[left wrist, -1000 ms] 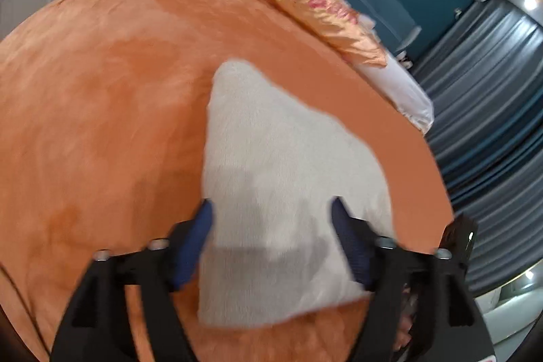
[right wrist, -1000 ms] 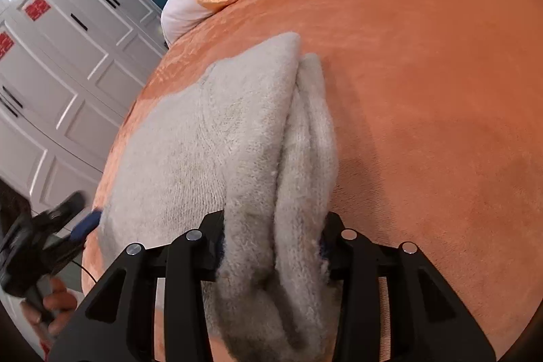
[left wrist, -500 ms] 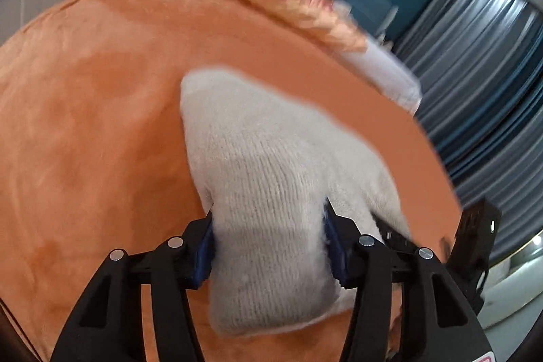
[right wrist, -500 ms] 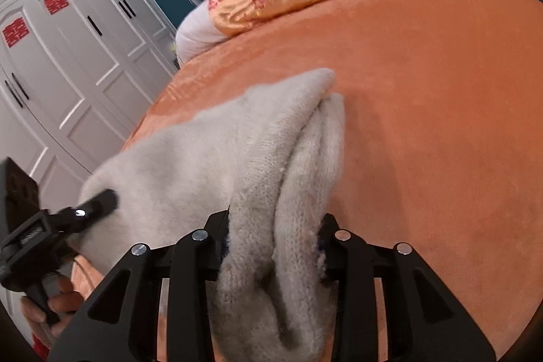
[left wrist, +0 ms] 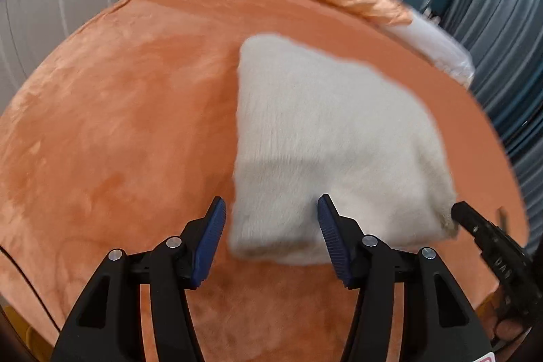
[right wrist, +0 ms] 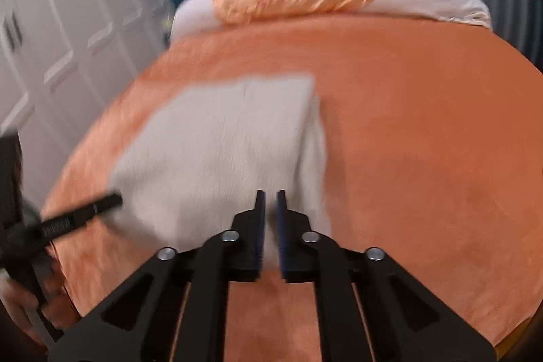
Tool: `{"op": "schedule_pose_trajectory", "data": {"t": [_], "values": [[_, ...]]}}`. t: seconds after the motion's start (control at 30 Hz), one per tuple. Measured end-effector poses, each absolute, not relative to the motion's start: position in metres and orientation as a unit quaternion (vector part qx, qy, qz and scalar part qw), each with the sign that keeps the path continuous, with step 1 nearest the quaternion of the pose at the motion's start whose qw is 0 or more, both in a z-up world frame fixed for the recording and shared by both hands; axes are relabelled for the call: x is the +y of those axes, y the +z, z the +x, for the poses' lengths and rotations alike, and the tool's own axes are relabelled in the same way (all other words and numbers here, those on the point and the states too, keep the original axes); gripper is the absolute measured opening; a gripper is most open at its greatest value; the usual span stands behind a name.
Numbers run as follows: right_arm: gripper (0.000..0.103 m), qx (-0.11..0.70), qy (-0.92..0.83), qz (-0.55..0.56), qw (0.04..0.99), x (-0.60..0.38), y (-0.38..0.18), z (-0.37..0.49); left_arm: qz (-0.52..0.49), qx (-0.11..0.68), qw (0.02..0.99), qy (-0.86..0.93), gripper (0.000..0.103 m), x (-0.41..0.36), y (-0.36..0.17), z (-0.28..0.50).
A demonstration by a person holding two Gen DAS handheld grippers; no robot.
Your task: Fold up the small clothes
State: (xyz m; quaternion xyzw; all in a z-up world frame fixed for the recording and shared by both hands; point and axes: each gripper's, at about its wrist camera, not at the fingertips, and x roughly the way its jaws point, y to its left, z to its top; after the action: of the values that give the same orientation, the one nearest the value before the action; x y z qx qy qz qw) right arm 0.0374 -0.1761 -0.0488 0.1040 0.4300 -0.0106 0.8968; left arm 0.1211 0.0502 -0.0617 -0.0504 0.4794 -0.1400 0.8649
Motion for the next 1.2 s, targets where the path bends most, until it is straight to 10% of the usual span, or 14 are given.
{"op": "schedule_pose_trajectory", "data": {"t": [0.4,0.87,1.2], "values": [[0.009,0.41,-0.045,0.104,0.905,-0.171,-0.027,-0.008,0.008,0.474,0.875,-0.098,0.068,0.026,-0.055,0.067],[0.049,0.431,-0.074,0.074,0.896,-0.136,-0.062,-0.046,0.044,0.495,0.866,-0.056,0.073,0.012,-0.092,0.037],[0.05,0.458,-0.071,0.072,0.883,-0.127,-0.08,-0.042,0.052,0.487,0.87,-0.054,0.076,0.007,-0.102,0.033]]}}
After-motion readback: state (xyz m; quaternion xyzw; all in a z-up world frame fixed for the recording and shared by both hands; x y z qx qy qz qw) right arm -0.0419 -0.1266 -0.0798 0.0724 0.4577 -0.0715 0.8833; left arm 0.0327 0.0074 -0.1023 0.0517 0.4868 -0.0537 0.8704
